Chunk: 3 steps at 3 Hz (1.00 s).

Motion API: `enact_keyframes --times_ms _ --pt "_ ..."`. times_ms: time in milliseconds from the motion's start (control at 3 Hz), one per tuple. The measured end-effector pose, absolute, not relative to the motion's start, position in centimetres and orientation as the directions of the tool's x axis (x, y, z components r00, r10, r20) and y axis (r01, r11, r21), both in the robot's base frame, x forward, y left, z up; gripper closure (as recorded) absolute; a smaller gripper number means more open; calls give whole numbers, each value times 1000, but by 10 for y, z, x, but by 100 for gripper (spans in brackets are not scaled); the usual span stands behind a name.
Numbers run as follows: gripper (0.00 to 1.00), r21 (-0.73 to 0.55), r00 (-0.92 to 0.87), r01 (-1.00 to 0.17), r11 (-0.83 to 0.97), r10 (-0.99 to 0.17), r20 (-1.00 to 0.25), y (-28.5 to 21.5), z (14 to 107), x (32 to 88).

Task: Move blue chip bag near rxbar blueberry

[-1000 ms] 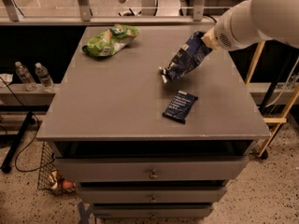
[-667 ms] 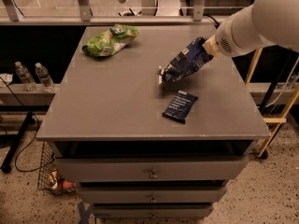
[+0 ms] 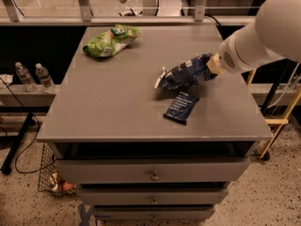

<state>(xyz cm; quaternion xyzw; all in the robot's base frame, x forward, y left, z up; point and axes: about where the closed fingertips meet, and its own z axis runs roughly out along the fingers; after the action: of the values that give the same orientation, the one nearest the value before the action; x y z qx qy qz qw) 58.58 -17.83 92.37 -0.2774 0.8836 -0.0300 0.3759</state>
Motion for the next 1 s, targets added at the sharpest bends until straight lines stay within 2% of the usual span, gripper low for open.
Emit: enact_keyframes --times_ms 667,1000 --pt "100 -103 -697 -432 896 -404 -592 -179 889 541" --pt "82 -96 -698 -433 896 -401 -594 -177 889 540"
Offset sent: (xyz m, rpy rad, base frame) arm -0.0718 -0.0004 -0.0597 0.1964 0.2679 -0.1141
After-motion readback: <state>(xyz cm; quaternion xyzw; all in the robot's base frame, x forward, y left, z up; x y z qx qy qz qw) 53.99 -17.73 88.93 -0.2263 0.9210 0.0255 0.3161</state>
